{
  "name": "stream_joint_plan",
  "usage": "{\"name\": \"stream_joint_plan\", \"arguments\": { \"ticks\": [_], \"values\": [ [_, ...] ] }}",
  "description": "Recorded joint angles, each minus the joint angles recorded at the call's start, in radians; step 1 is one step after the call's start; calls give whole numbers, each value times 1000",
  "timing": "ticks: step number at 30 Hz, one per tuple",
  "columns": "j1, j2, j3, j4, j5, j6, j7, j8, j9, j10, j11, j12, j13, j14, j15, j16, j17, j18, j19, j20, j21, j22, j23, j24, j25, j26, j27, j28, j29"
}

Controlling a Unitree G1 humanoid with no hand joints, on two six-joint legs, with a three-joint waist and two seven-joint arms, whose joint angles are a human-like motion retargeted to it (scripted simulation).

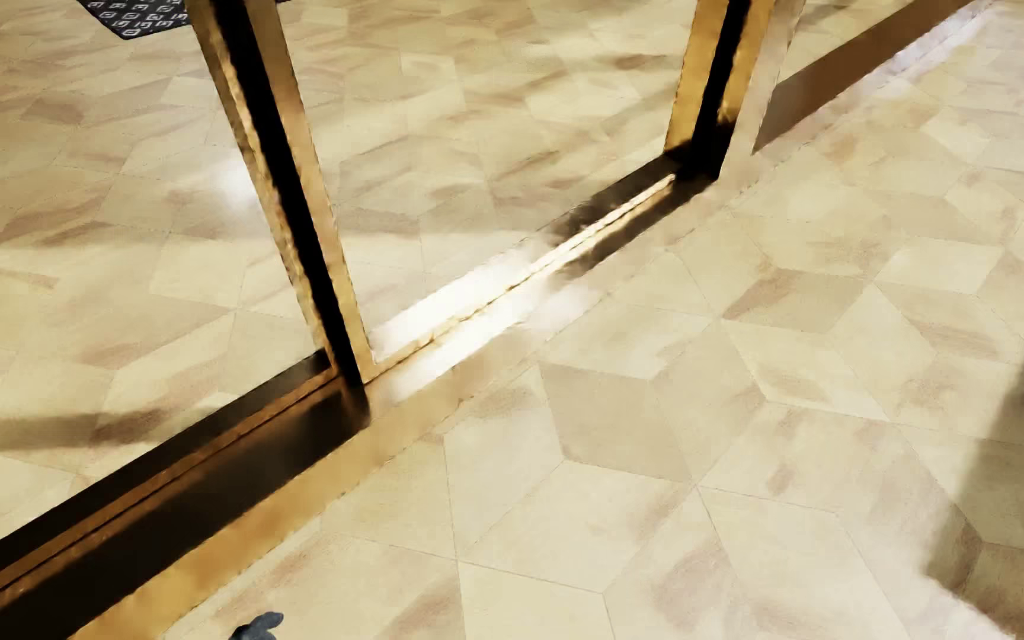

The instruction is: Walk to the table

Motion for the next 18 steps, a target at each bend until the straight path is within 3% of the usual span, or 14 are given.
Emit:
{"name": "stream_joint_plan", "arguments": {
  "ticks": [1, 2, 4, 5, 6, 8, 9, 11, 12, 14, 16, 18],
  "values": [
    [-94, 31, 7, 45, 18, 17, 9, -9, -1, 133, -18, 17, -56, 34, -19, -11, -5, 14, -9, 34, 1, 78, -16, -5, 15, 48, -10, -14, -29],
    [-181, 59, 18, 73, 34, 32, 21, -7, -3, 218, -36, 48, -128, -8, -35, -9, -17, 30, -16, 28, -4, 130, -19, 20, 40, 55, -19, -50, -52],
    [-316, 111, 51, 97, 58, 58, 64, 18, -8, 246, -71, 148, -284, -63, -63, 1, -48, 58, -23, -45, -2, 154, -17, 131, 82, -14, -20, -116, -78],
    [-361, 136, 69, 98, 66, 66, 93, 33, -12, 187, -85, 204, -351, -73, -78, -8, -62, 60, -26, -44, 2, 131, -26, 153, 94, -50, -15, -129, -86],
    [-392, 158, 86, 91, 71, 73, 129, 43, -17, 78, -97, 253, -404, -91, -94, -29, -74, 66, -30, -12, 4, 103, -49, 139, 110, -73, -8, -137, -99],
    [-388, 197, 111, 62, 76, 83, 234, 48, -30, -276, -110, 321, -468, -115, -133, -74, -96, 53, -36, 70, 8, 68, -136, 75, 165, -82, -6, -148, -144],
    [-353, 217, 116, 41, 77, 86, 312, 44, -35, -473, -107, 340, -480, -84, -159, -84, -108, 49, -37, 80, 11, 68, -189, 70, 210, -79, -14, -156, -172],
    [-279, 240, 109, 35, 71, 84, 527, 17, -43, -648, -47, 349, -471, -39, -220, -69, -144, 174, -37, 24, 22, 92, -286, 136, 316, -83, -33, -192, -211],
    [-264, 234, 105, 28, 61, 77, 543, -3, -43, -630, 23, 335, -448, -80, -233, -53, -164, 188, -32, -18, 21, 108, -331, 186, 365, -92, -33, -217, -222],
    [-252, 153, 99, -17, 15, 50, 491, -52, -35, -578, 283, 284, -363, -133, -146, -41, -182, 171, -25, -57, -3, 112, -394, 254, 432, -98, -10, -232, -249],
    [-229, -12, 93, -81, -50, 11, 449, -74, -23, -560, 639, 248, -268, -176, 15, -64, -170, 157, 9, -38, -24, 34, -382, 240, 457, -122, 39, -190, -235],
    [-197, -144, 80, -147, -83, -30, 376, -63, -14, -586, 853, 226, -184, -190, 38, -76, -159, 143, 36, -27, -1, -95, -291, 160, 419, -190, 69, -131, -171]
  ]
}}
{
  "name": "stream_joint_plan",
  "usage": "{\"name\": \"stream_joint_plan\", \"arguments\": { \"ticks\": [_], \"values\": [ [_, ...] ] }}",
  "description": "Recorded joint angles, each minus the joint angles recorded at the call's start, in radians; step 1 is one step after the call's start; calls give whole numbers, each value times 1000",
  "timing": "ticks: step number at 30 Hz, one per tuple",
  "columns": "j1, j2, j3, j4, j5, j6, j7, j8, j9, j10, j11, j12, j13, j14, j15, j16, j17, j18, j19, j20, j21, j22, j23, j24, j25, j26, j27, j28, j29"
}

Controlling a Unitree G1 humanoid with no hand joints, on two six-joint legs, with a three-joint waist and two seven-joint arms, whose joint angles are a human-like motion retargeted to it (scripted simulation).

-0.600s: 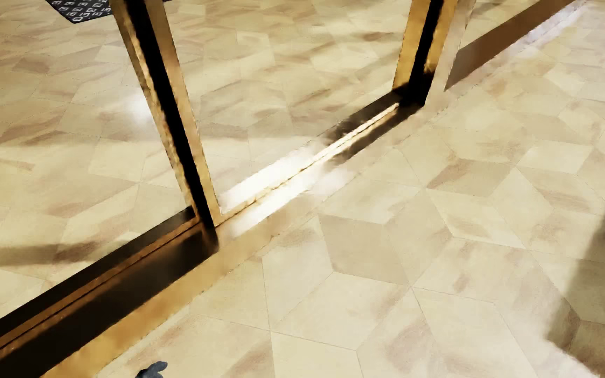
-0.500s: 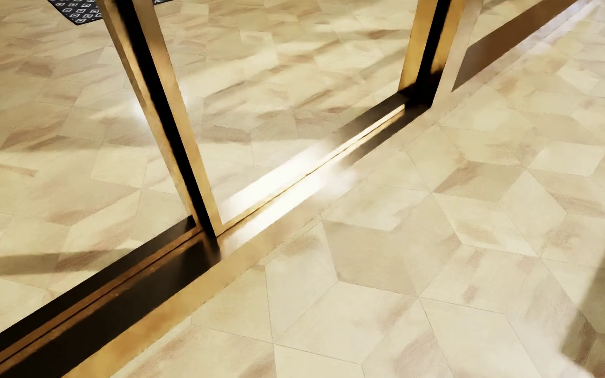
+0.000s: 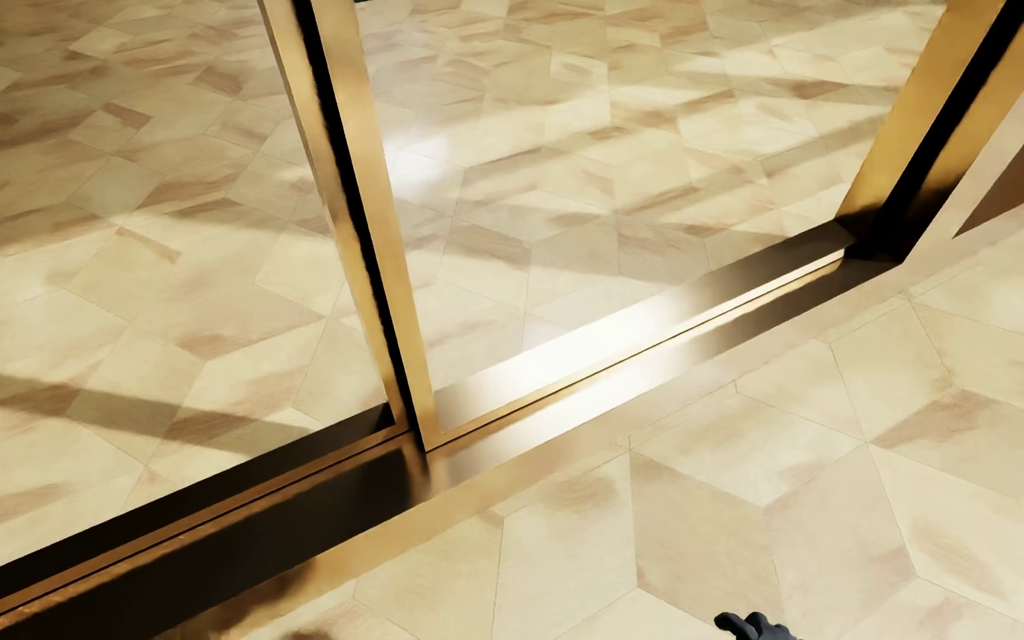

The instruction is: Walk to the table

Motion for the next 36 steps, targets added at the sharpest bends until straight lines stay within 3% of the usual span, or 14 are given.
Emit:
{"name": "stream_joint_plan", "arguments": {
  "ticks": [4, 7, 10, 13, 17, 19, 21, 23, 25, 29, 31, 33, 35, 36],
  "values": [
    [57, -70, -42, -82, 113, -53, -241, 162, 1, -84, -180, -43, 124, 17, -115, -6, 33, -51, 41, 5, 60, -181, 292, -143, -194, -79, -49, 78, 245],
    [29, 120, -69, -131, 267, -52, -462, 589, -3, -56, -646, -71, 205, 3, -133, 18, 61, -77, 49, -42, 31, -228, 373, -137, -301, -94, -138, 51, 425],
    [-126, 220, -44, -201, 152, -10, -638, 432, 20, 170, -883, -95, 244, 35, -182, 30, 101, -95, 15, -42, 6, -214, 311, -107, -370, -26, -142, 67, 320],
    [-357, 230, -24, -183, 109, 53, -556, 244, 44, 462, -912, -16, 167, 170, -189, 27, 21, -257, 24, 14, 30, -174, 338, -144, -424, 34, -100, 93, 190],
    [-410, 296, 6, -28, 73, 92, -433, 110, 29, 322, -986, 117, -73, 151, -191, 89, -158, -214, 27, 129, 85, 17, 398, -156, -586, 162, -79, 68, 262],
    [-358, 333, 20, 24, 58, 91, -481, 65, 18, 72, -1022, 154, -207, 180, -194, 108, -192, -215, 34, 195, 189, 126, 383, -129, -681, 256, -144, 88, 243],
    [-318, 366, 30, 99, 46, 83, -490, 5, 16, -148, -1033, 175, -339, 186, -212, 135, -175, -191, 41, 170, 301, 198, 339, -23, -726, 281, -228, 82, 204],
    [-343, 399, 34, 188, 33, 77, -376, -87, 24, -205, -1024, 160, -420, 171, -243, 142, -108, -165, 54, 160, 348, 207, 249, 35, -692, 235, -246, 32, 140],
    [-388, 438, 39, 249, 9, 73, -227, -204, 37, -163, -1009, 107, -447, 162, -280, 126, -35, -128, 80, 187, 378, 171, 117, 10, -613, 175, -231, -24, 42],
    [-411, 516, 64, 280, -73, 65, 28, -396, 57, 42, -937, 40, -455, 86, -321, 36, 31, -61, 170, 96, 442, 13, -80, -3, -358, 46, -231, 3, -66],
    [-383, 519, 79, 210, -149, 54, 82, -425, 61, 86, -804, 50, -441, 116, -238, -39, 0, 15, 182, 13, 456, -51, -108, -24, -267, -15, -216, -17, -44],
    [-380, 461, 77, 96, -273, 28, 47, -378, 68, 178, -516, 63, -380, 42, -64, -100, -43, 69, 178, -40, 436, -44, -87, -76, -256, -17, -155, -44, -37],
    [-316, 326, 51, -20, -328, -7, -9, -207, 75, 219, -191, 66, -303, -49, 73, -91, -29, 71, 60, -57, 365, -4, 14, -101, -235, 35, -70, -58, -35],
    [-264, 240, 37, -72, -298, -21, -46, -114, 77, 205, -67, 58, -263, -76, 43, -53, -6, 68, 30, -83, 308, 19, 84, -59, -207, 46, -19, -69, -35]
  ]
}}
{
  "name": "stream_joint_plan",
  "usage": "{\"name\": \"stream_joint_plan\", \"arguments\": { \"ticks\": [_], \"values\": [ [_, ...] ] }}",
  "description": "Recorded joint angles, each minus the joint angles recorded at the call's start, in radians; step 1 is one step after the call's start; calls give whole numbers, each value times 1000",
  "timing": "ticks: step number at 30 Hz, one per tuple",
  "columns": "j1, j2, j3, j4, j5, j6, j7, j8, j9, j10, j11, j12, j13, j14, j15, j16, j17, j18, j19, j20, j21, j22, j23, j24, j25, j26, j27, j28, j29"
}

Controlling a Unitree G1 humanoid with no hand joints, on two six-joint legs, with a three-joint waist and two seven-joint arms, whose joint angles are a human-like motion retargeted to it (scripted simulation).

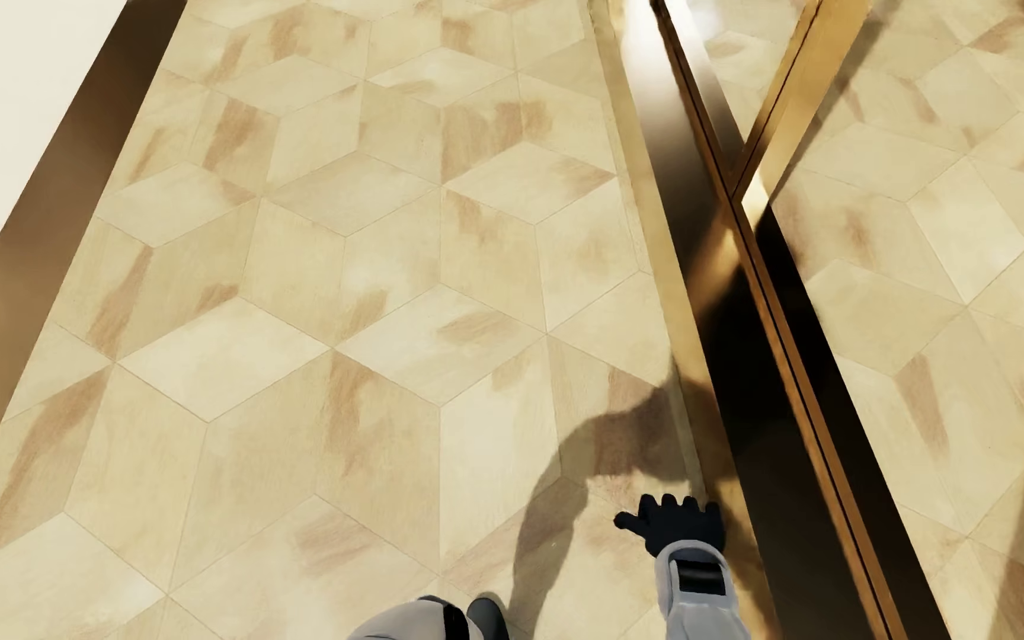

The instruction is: Walk to the table

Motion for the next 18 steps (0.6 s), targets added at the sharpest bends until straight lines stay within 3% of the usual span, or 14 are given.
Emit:
{"name": "stream_joint_plan", "arguments": {
  "ticks": [2, 3, 5, 7, 9, 11, 12, 13, 14, 16, 17, 18],
  "values": [
    [117, -158, -24, -83, 69, -13, -102, 101, -3, -66, 129, -41, 104, -29, -45, 80, 53, -11, -24, -17, -134, 48, 123, 98, 96, 29, 100, 2, 23],
    [175, -230, -36, -113, 89, -15, -163, 121, -8, -99, 134, -70, 169, -42, -39, 103, 66, -17, -30, 6, -175, 66, 162, 111, 137, 53, 122, 14, 51],
    [278, -358, -63, -149, 86, -16, -287, 100, -15, -146, 30, -142, 321, -75, -53, 136, 66, -23, -83, 66, -181, 95, 182, 79, 167, 68, 101, 54, 101],
    [373, -436, -86, -164, 76, -19, -394, -6, -18, -190, -236, -217, 448, -108, -52, 175, 55, -28, -137, 96, -126, 107, 198, 34, 123, 49, 29, 74, 116],
    [478, -461, -102, -158, 194, -24, -454, -37, -16, -266, -664, -267, 517, -125, 6, 199, 47, -31, -66, 97, -81, 105, 234, 16, 48, 39, -28, 117, 170],
    [579, -447, -109, -142, 378, -26, -472, 119, -14, -327, -1060, -292, 535, -131, 0, 195, 41, -31, 56, 90, -79, 110, 255, 5, -21, 42, -56, 148, 277],
    [623, -445, -109, -137, 431, -26, -465, 145, -11, -330, -1106, -299, 535, -134, -24, 185, 37, -25, 83, 85, -95, 123, 249, -4, -49, 47, -63, 146, 313],
    [663, -445, -110, -133, 467, -25, -449, 132, -9, -312, -1057, -303, 530, -127, 0, 173, 36, -19, 66, 73, -124, 141, 231, -4, -68, 53, -62, 135, 318],
    [698, -443, -115, -128, 496, -18, -435, 139, -8, -276, -978, -302, 525, -95, 59, 163, 43, -19, -3, 45, -166, 159, 203, 11, -72, 56, -53, 115, 293],
    [698, -425, -134, -111, 491, 9, -423, 117, -3, -114, -832, -306, 512, 57, 136, 135, 87, -59, -114, -33, -292, 178, 130, 82, -16, 51, -1, 75, 172],
    [644, -420, -139, -94, 469, 27, -418, 89, 0, 47, -756, -310, 493, 154, 82, 115, 118, -151, -163, -58, -360, 172, 107, 115, 44, 53, 30, 77, 102],
    [563, -395, -139, -60, 447, 47, -397, 61, 2, 235, -717, -312, 459, 251, 23, 93, 142, -250, -179, -71, -409, 154, 106, 135, 104, 52, 61, 87, 51]
  ]
}}
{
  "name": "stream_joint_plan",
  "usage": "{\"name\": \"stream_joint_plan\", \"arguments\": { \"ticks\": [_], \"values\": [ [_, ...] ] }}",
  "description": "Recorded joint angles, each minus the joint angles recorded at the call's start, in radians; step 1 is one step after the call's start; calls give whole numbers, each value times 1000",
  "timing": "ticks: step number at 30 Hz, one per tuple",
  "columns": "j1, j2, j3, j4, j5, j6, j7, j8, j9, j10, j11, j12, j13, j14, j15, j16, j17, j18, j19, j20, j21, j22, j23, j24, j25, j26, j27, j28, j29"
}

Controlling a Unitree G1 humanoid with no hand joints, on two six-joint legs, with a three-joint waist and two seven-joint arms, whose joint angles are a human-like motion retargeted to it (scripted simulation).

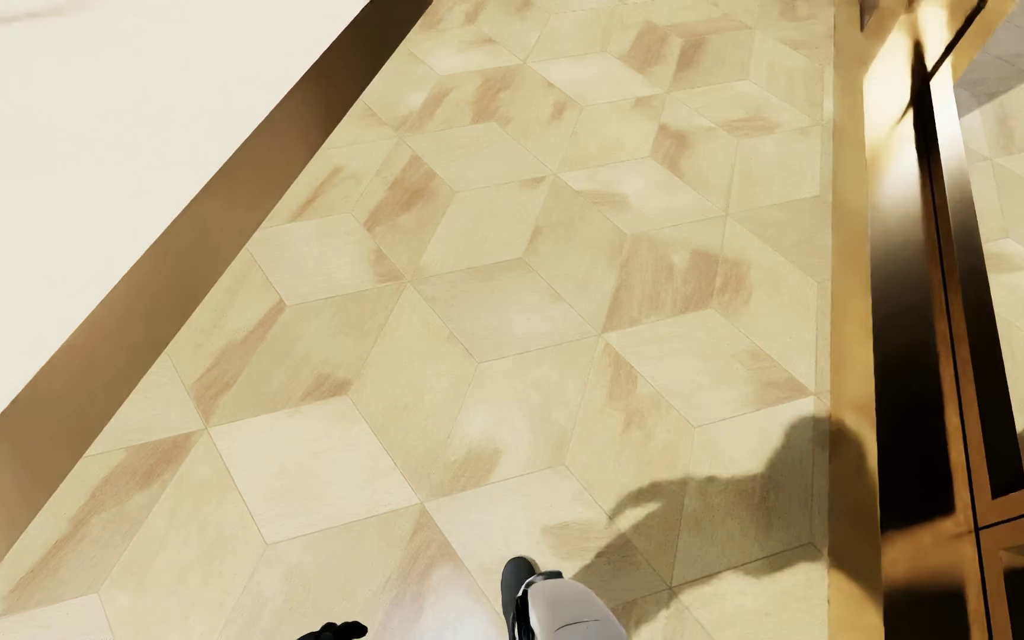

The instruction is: Walk to the table

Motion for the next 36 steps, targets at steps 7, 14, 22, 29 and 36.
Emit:
{"name": "stream_joint_plan", "arguments": {
  "ticks": [7, 14, 22, 29, 36],
  "values": [
    [-569, 391, 115, 313, -19, 94, 191, -119, -26, 313, -165, 85, -478, -48, -199, 51, -234, 114, 24, -36, 369, -310, 156, -178, -336, -173, -149, -12, 127],
    [-619, 727, 134, 167, 61, 112, 323, -192, -61, -702, -261, 80, -756, -62, -379, 17, -203, 23, 77, 96, 183, -161, -28, -278, 44, 47, -51, 96, -79],
    [-428, 525, 157, 157, -141, -6, 459, -35, -61, -269, 676, 251, -415, -256, 44, -110, -139, 272, 215, 206, 237, 54, -4, -169, 24, 68, -108, -41, 109],
    [-130, 20, 74, -35, -317, -47, 103, -44, -50, -429, 511, 41, 33, -376, -58, -59, -46, 205, 55, 100, 289, 12, 208, -37, -180, -69, -84, -29, 177],
    [144, -29, 29, -42, -120, -44, -15, -19, -9, -495, -236, -65, -12, -390, -28, -36, 3, 175, 161, 9, 169, -23, 136, -161, -240, -64, -143, 61, 240]
  ]
}}
